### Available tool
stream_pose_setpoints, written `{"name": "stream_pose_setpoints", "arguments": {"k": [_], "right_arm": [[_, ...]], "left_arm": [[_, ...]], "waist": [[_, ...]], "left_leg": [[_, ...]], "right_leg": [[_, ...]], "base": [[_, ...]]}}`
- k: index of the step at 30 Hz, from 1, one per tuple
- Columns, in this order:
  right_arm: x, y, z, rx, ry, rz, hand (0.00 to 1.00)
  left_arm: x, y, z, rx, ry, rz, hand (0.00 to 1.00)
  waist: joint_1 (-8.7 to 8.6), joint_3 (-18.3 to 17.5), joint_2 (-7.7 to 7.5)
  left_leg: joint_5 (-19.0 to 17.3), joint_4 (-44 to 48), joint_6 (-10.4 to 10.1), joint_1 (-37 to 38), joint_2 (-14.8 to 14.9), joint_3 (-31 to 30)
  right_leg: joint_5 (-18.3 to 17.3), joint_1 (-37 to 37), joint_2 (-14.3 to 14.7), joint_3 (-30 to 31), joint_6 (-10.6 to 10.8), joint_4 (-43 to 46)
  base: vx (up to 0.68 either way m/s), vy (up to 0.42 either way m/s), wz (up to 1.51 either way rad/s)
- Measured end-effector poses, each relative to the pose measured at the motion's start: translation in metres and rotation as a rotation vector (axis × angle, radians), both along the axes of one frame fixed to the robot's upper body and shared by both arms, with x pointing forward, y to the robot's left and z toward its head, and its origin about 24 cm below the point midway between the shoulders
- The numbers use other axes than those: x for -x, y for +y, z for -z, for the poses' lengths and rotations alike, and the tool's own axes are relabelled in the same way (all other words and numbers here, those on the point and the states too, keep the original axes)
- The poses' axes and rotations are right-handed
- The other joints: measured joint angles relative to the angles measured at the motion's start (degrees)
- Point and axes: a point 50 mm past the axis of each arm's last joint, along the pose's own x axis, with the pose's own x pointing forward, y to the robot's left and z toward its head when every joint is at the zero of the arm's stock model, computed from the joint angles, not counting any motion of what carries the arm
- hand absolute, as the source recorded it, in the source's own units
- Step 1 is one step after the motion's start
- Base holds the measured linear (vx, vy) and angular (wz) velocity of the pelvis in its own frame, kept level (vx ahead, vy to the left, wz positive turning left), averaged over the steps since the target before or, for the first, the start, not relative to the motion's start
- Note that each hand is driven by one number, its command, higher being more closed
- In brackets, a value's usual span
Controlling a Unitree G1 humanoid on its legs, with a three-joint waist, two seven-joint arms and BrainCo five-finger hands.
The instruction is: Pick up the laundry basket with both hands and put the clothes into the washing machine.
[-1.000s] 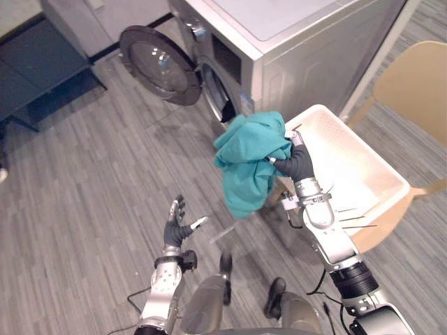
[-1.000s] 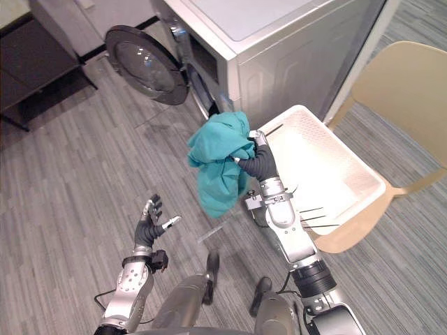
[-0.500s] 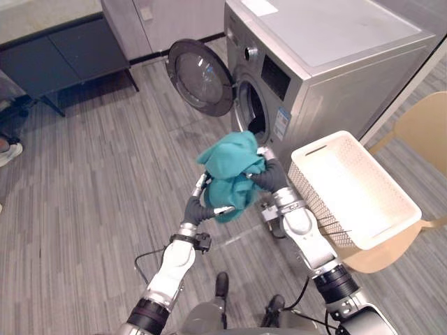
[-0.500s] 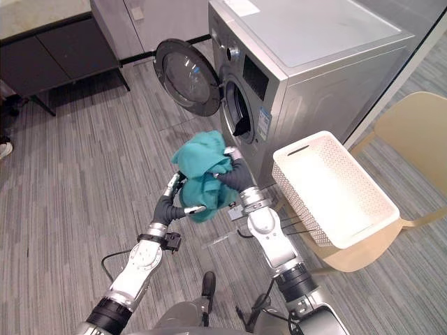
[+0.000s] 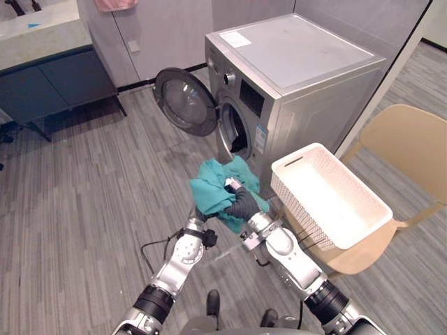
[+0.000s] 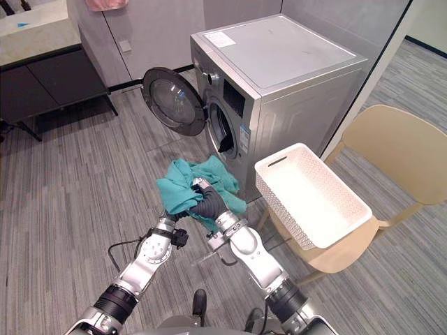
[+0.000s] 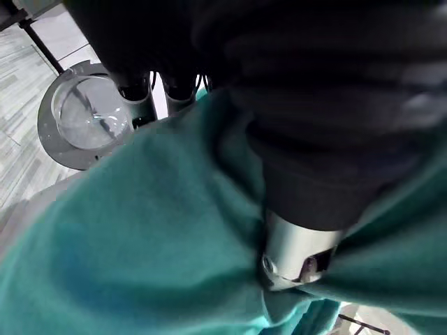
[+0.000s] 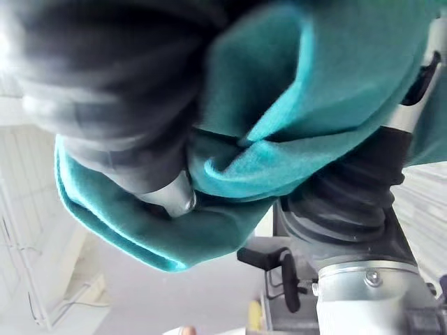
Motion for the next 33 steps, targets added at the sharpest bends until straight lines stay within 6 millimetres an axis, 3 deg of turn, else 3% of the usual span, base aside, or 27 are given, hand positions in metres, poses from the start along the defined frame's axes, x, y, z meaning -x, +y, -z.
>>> {"name": "stream_pose_setpoints", "arguments": {"k": [7,13,19,23,24,25,29,32,33], "right_arm": [[0.003,0.002,0.002,0.013,-0.001,-0.006,0.00],[0.008,-0.009,0.017,0.166,-0.066,0.126,0.00],[0.008,-0.066,0.061,0.405,0.018,0.406,0.00],[0.021,-0.112,0.105,0.545,0.208,0.527,0.00],[0.023,-0.115,0.111,0.560,0.237,0.529,0.00],[0.033,-0.128,0.132,0.579,0.354,0.557,0.00],[0.057,-0.153,0.172,0.590,0.614,0.628,0.00],[0.073,-0.172,0.190,0.583,0.763,0.699,0.00],[0.083,-0.180,0.198,0.573,0.836,0.738,0.00]], "left_arm": [[0.000,0.003,0.004,0.036,0.025,-0.022,1.00],[0.008,0.011,0.026,0.069,0.128,-0.093,1.00],[0.040,0.042,0.058,0.129,0.276,-0.231,1.00],[0.063,0.071,0.081,0.179,0.392,-0.363,1.00],[0.066,0.074,0.085,0.182,0.410,-0.380,1.00],[0.076,0.081,0.097,0.188,0.476,-0.412,1.00],[0.095,0.090,0.115,0.226,0.581,-0.467,1.00],[0.099,0.091,0.119,0.283,0.612,-0.499,1.00],[0.099,0.088,0.120,0.300,0.620,-0.500,1.00]], "waist": [[0.02,-0.92,-1.03],[0.03,-1.06,-1.17],[-0.10,-1.34,-1.71],[-0.05,-1.34,-1.72],[-0.07,-1.33,-1.74],[-0.08,-1.29,-1.70],[-0.02,-0.41,-1.22],[0.00,1.15,-0.65],[-0.21,1.62,-0.75]], "left_leg": [[0.14,0.02,-0.12,0.13,-0.07,0.15],[0.14,-0.01,-0.11,0.99,-0.19,0.16],[0.01,-0.07,-0.55,2.05,-0.07,0.10],[-0.24,-0.38,-0.87,1.92,0.30,-0.16],[-0.25,-0.39,-0.87,1.81,0.37,-0.22],[-0.42,-0.40,-0.72,1.34,0.44,-0.64],[-0.44,-0.37,-0.73,-0.79,-0.28,-2.48],[-1.94,0.58,-1.37,-3.00,-0.83,-1.71],[-3.98,2.39,1.24,-4.72,-0.35,4.02]], "right_leg": [[0.00,-0.10,-0.03,0.63,-0.03,0.55],[-0.18,0.41,-0.12,1.50,-0.05,1.08],[-0.40,1.47,0.02,1.45,-0.43,0.85],[-0.03,2.33,0.92,1.34,0.00,-1.08],[-0.01,2.38,1.06,1.34,0.01,-1.37],[-0.01,2.48,1.40,1.24,0.01,-2.18],[-0.10,2.42,1.16,-1.02,0.04,-2.81],[-0.37,2.39,-0.04,-4.44,0.72,-3.07],[-0.18,2.39,-1.38,-6.75,0.93,-3.55]], "base": [[0.00,0.000,0.00],[0.00,0.000,0.00],[-0.01,-0.005,0.00],[-0.01,-0.009,0.03],[0.01,-0.019,0.09],[0.01,-0.017,0.13],[0.02,-0.013,0.29],[0.06,0.001,0.62],[0.10,0.014,0.83]]}}
